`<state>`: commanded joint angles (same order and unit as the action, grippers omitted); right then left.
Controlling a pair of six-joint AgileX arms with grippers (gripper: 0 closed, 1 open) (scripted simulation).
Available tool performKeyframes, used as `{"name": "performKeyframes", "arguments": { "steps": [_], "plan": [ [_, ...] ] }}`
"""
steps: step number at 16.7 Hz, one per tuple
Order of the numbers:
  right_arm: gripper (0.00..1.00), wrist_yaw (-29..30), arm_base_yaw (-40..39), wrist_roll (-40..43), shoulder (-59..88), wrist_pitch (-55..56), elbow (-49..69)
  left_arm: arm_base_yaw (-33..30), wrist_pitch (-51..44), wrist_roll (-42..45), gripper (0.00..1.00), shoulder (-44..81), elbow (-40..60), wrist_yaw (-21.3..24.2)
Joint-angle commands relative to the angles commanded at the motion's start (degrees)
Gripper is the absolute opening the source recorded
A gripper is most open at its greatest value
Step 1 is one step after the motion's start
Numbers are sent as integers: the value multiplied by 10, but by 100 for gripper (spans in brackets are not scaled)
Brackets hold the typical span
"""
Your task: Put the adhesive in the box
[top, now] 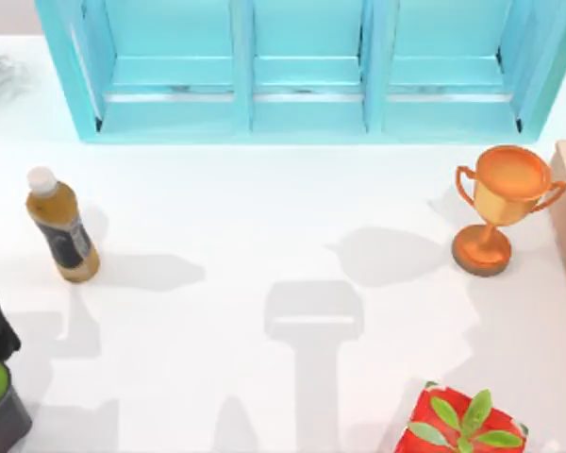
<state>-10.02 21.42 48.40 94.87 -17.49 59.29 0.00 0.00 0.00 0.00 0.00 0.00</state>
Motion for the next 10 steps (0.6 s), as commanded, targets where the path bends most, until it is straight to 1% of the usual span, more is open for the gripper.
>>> {"name": "performKeyframes", "arguments": {
  "steps": [3,5,8,10],
  "plan": [
    [0,-133,118,174,2,-125,0,0,0,0,100,0,0,0],
    [0,-224,177,282,11,-204,8,0,0,0,100,0,0,0],
    [0,-361,237,419,36,-312,25,0,0,0,100,0,0,0],
    [0,-444,264,489,57,-372,34,0,0,0,100,0,0,0]
  ]
}}
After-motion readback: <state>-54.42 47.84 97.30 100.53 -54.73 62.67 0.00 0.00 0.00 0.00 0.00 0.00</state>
